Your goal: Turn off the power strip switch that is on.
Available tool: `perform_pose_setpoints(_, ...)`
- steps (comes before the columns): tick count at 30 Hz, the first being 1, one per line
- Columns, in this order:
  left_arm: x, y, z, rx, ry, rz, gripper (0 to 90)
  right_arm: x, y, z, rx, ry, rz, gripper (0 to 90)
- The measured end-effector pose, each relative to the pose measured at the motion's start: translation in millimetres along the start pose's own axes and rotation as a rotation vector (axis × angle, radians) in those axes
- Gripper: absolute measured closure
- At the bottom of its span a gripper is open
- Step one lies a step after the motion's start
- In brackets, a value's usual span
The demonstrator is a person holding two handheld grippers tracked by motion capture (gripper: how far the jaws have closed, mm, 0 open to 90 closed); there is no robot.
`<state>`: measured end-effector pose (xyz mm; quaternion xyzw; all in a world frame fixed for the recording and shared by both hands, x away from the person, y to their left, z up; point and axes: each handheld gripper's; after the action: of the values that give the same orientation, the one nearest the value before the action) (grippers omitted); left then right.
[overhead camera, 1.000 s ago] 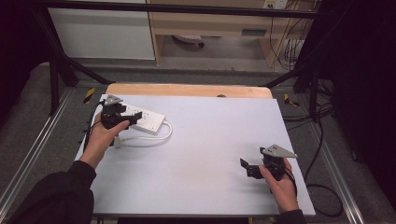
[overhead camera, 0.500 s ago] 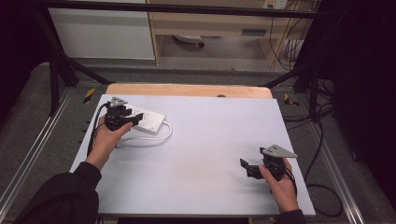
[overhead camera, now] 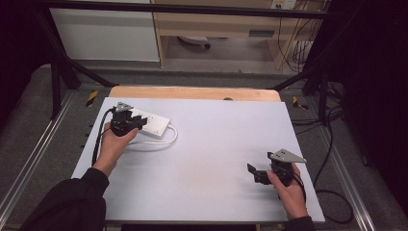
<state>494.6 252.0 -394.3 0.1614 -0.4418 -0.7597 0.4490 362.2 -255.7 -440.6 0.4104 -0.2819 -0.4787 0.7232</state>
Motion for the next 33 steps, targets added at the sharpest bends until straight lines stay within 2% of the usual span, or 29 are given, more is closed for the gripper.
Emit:
perform_pose_setpoints(8,-1.4,-1.5,-0.2,0.001,-0.011,0.025,77.5,0.2,0.2,0.3,0.0,0.002,-0.003,4.9)
perform_pose_setpoints(13,-1.7,-2.9,-1.8,-0.018,-0.018,0.011,81.5,0.3,0.2,0.3,0.0,0.003,-0.005,4.8)
perform_pose_setpoints(22,-3.3,-4.2,-2.5,-0.014,-0.013,0.024,87.8,-0.5,0.0,-0.4,-0.003,0.004,0.002,4.9)
perform_pose_setpoints(28,-4.5,-5.6,-2.6,-0.005,-0.009,0.026,89.6,-0.5,0.0,-0.4,-0.002,0.005,0.001,4.9)
perform_pose_setpoints(33,-7.1,-9.1,-3.5,0.001,-0.007,0.048,89.9,-0.5,0.0,-0.5,-0.001,0.008,0.001,4.9)
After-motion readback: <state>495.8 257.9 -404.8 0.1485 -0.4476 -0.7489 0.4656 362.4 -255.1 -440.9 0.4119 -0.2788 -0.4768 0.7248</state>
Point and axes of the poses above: each handheld gripper's, and its own axes: z roughly backward along the jaws, y roughly out of its top, x roughly to its right, and after that the axes turned 9 degrees about -y, right-handed
